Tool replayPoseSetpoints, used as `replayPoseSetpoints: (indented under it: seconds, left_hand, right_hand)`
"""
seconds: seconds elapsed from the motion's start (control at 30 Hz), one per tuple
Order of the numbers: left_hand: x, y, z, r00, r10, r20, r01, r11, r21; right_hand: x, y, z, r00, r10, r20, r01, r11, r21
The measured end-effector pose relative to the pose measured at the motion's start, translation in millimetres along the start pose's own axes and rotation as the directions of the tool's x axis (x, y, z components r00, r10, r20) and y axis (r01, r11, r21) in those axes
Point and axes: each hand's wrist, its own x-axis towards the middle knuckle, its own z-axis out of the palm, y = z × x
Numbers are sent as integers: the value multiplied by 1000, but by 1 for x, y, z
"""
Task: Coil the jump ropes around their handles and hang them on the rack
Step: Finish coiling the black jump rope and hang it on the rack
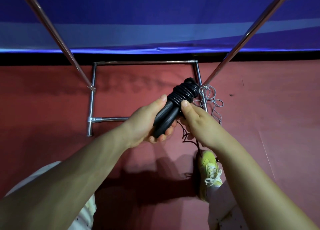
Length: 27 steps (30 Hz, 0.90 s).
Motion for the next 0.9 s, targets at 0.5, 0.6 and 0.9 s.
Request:
replayPoseSetpoints:
  seconds: [0.5,0.6,0.9]
  left_hand:
    - [6,-1,4,973,117,-197,-71,971,228]
    - [6,-3,0,960,126,-252,-20,922,386]
    - [5,-5,-9,997,63,-51,-41,935,352]
  right_hand:
    - [-1,-7,3,981,136,-138,-123,987,99]
    - [-3,-5,8,984,177,-4,-172,961,215]
    - [-3,-7,7,990,128,60,-141,927,349]
